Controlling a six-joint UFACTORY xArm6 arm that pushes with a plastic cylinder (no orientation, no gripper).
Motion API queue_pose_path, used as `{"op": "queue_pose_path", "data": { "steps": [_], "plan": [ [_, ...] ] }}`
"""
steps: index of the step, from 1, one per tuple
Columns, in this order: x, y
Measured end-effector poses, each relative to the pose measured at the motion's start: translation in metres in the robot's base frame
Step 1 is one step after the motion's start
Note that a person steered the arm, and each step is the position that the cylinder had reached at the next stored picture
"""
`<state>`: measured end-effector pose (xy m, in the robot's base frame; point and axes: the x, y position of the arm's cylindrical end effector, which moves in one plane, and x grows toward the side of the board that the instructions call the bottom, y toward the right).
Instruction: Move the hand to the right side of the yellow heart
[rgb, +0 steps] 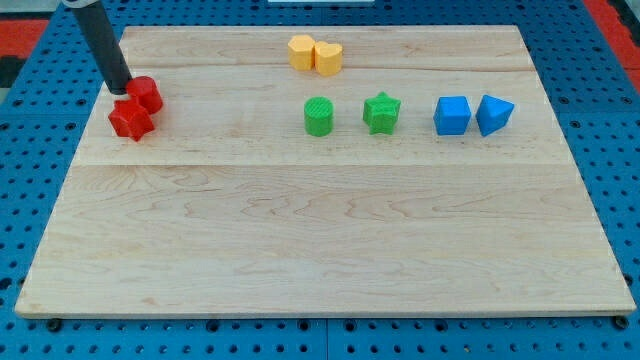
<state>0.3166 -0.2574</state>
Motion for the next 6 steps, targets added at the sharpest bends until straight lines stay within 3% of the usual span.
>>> {"op": "queue_pose_path", "data": {
  "steps": [1, 3, 6],
  "plan": [
    [-0.049, 0.006],
    [-0.121, 0.106],
    [-0.113, 0.270]
  ]
}}
